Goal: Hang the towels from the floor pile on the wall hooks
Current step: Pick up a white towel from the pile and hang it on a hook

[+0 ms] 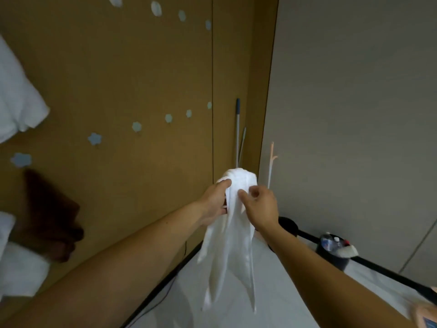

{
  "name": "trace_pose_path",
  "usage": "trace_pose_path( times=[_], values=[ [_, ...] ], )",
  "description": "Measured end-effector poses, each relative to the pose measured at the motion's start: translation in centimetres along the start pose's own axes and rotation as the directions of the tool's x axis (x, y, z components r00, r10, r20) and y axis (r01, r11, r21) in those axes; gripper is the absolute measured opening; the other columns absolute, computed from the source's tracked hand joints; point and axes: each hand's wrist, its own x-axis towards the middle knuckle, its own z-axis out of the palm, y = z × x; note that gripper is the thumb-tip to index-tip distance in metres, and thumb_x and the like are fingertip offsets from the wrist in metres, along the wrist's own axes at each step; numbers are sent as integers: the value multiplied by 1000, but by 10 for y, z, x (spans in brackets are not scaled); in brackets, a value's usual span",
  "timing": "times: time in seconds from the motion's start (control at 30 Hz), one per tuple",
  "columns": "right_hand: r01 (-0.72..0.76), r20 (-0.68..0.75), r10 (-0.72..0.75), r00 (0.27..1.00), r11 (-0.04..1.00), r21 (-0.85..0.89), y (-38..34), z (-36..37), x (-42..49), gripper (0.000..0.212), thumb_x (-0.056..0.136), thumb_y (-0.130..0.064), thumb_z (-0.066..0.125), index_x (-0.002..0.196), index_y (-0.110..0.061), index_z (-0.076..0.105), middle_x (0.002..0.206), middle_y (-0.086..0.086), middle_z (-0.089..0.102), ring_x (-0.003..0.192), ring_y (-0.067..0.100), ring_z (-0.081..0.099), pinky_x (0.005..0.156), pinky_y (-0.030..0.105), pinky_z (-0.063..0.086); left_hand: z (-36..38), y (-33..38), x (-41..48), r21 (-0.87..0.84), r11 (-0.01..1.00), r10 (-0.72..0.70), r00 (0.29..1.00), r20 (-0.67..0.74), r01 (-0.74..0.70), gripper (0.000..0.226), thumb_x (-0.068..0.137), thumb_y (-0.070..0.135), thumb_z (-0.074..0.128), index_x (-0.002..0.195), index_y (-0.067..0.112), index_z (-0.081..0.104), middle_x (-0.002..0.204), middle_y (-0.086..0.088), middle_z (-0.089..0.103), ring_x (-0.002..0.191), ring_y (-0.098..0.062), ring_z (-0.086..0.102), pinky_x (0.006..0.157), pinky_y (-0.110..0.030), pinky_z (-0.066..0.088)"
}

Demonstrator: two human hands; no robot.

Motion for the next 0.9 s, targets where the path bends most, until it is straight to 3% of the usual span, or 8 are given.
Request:
trace_pose_path(
  times=[0.1,0.23,0.37,0.47,0.67,0.7,0.8,0.9],
  values=[
    [-32,175,0,985,983,180,-25,22,-7,31,88,-36,65,74,-8,58,73,7,59,72,23,58,67,39,50,-30,6,-10,40,999,4,1000,-11,-4,45,99,34,42,135,9,48,119,-16,65,109,-30,62,97,-44,49],
    [-174,222,79,972,875,452,-57,44,-5,10,78,-24,73,85,-20,66,87,4,69,81,21,65,73,39,55,-85,17,-21,51,998,43,997,-57,-40,37,97,35,46,123,11,56,110,-15,69,99,-28,67,83,-39,55],
    [-290,283,150,947,777,559,-77,49,12,24,78,-19,70,101,-10,66,99,15,71,90,32,69,82,47,56,-150,26,-33,36,993,118,962,-245,-113,22,98,29,49,91,12,61,86,-7,67,68,-15,68,57,-24,53],
    [-349,227,265,937,719,601,-77,43,30,35,80,-22,71,111,-8,63,101,12,69,89,28,67,75,38,56,-209,35,-41,11,999,49,931,-362,-48,24,95,25,51,97,5,64,94,-14,66,82,-24,67,72,-31,54],
    [-448,294,339,894,660,603,-74,50,43,30,79,-18,74,107,-8,68,110,9,69,96,24,66,76,36,52,-292,52,-72,-128,991,-42,989,-144,23,16,83,20,67,69,15,70,76,-8,67,68,-19,66,69,-32,51],
    [-449,314,321,893,646,617,-77,53,44,31,79,-17,74,108,-7,68,110,9,70,97,25,67,76,37,53,-299,53,-76,-196,981,-1,999,-41,-7,4,78,17,72,76,13,70,83,-10,68,77,-21,67,76,-35,53],
    [-430,328,279,903,623,654,-81,58,46,30,80,-18,72,108,-8,68,105,8,73,93,25,70,71,36,54,-322,44,-74,-194,981,-14,998,56,25,50,76,6,72,124,0,57,125,-19,61,117,-33,57,104,-47,41],
    [-382,272,270,924,710,592,-77,58,49,15,83,-20,70,96,-15,65,106,5,66,94,24,64,67,34,51,-332,25,-68,93,972,-200,970,-138,214,44,89,4,60,132,0,49,128,-17,59,118,-32,56,104,-46,43]
  ],
)
